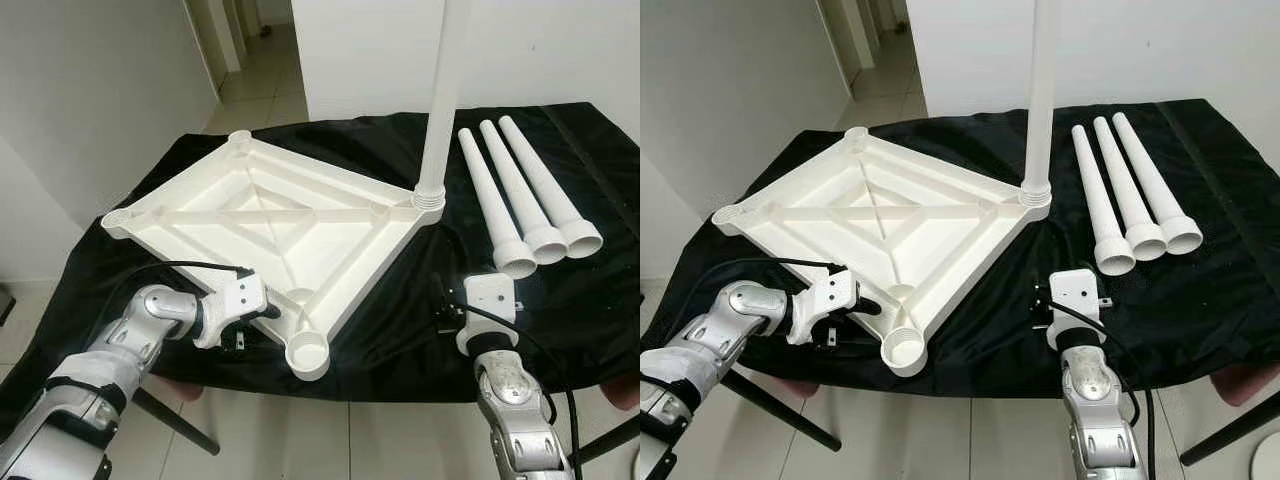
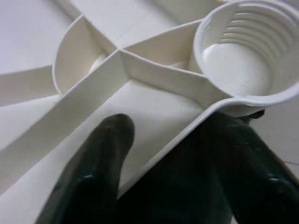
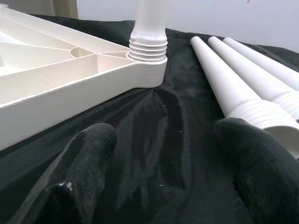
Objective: Building children table
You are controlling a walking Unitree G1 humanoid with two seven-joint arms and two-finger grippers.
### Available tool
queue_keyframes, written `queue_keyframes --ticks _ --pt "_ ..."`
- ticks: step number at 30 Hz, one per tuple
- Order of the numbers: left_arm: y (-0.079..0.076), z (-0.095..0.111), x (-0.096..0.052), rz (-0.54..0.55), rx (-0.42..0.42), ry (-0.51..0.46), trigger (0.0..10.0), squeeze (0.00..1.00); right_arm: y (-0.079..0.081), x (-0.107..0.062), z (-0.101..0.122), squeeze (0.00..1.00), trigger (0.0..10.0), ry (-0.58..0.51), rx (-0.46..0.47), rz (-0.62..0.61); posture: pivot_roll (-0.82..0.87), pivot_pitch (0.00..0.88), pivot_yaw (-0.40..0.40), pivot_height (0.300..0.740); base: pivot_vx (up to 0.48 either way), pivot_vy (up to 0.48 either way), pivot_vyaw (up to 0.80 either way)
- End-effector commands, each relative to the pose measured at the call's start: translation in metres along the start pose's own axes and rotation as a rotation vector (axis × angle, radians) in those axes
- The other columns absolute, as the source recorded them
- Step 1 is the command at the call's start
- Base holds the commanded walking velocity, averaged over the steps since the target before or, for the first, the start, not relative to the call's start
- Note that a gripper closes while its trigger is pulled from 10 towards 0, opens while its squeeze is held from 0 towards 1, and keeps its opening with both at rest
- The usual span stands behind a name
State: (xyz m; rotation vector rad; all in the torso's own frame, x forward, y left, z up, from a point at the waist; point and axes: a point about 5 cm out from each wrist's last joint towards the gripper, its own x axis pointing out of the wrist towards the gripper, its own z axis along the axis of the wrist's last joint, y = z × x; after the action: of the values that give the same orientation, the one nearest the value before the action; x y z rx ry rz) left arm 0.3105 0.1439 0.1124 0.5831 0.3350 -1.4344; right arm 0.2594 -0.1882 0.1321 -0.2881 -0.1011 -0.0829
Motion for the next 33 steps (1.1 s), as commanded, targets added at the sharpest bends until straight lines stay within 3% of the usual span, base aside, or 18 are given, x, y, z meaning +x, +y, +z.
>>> queue_keyframes --ticks 1,2,12,15,19,24,32,33 --pt "-0.006 -0.007 -0.001 -0.086 -0.038 0.013 0.6 0.0 0.006 -0.002 0.001 0.0 10.0 -0.006 0.006 0.017 -0.12 0.029 0.173 0.74 0.0 0.0 0.0" --pt "-0.01 -0.009 0.0 -0.09 -0.045 0.007 0.0 0.0 0.006 -0.002 0.001 0.0 10.0 -0.003 0.007 0.016 -0.11 0.033 0.166 0.74 0.0 0.0 0.0" --pt "-0.014 -0.012 0.0 -0.051 -0.086 -0.034 0.0 0.0 0.006 0.0 0.001 0.0 10.0 -0.003 0.004 0.025 -0.1 0.039 0.156 0.74 0.0 0.0 0.0" --pt "-0.008 -0.008 0.0 0.047 -0.107 -0.083 0.0 0.0 0.007 0.002 0.002 0.0 10.0 -0.004 0.009 0.023 -0.09 0.047 0.153 0.74 0.0 0.0 0.0" --pt "-0.005 -0.005 0.0 0.083 -0.11 -0.102 0.0 0.0 0.008 0.003 0.002 0.0 10.0 -0.004 0.015 0.022 -0.08 0.048 0.151 0.74 0.0 0.0 0.0" --pt "-0.004 0.014 0.007 0.148 -0.097 -0.187 0.0 0.0 0.01 0.004 0.003 0.0 10.0 -0.01 0.031 0.017 -0.08 0.051 0.15 0.74 0.0 0.0 0.0" --pt "-0.01 0.042 0.021 0.159 -0.076 -0.286 0.0 0.0 0.01 0.007 0.005 0.0 10.0 -0.021 0.052 0.012 -0.07 0.051 0.143 0.74 0.0 0.0 0.0" --pt "-0.012 0.049 0.028 0.164 -0.063 -0.305 10.0 0.0 0.009 0.008 0.005 0.0 10.0 -0.021 0.052 0.011 -0.07 0.054 0.139 0.74 0.0 0.0 0.0"
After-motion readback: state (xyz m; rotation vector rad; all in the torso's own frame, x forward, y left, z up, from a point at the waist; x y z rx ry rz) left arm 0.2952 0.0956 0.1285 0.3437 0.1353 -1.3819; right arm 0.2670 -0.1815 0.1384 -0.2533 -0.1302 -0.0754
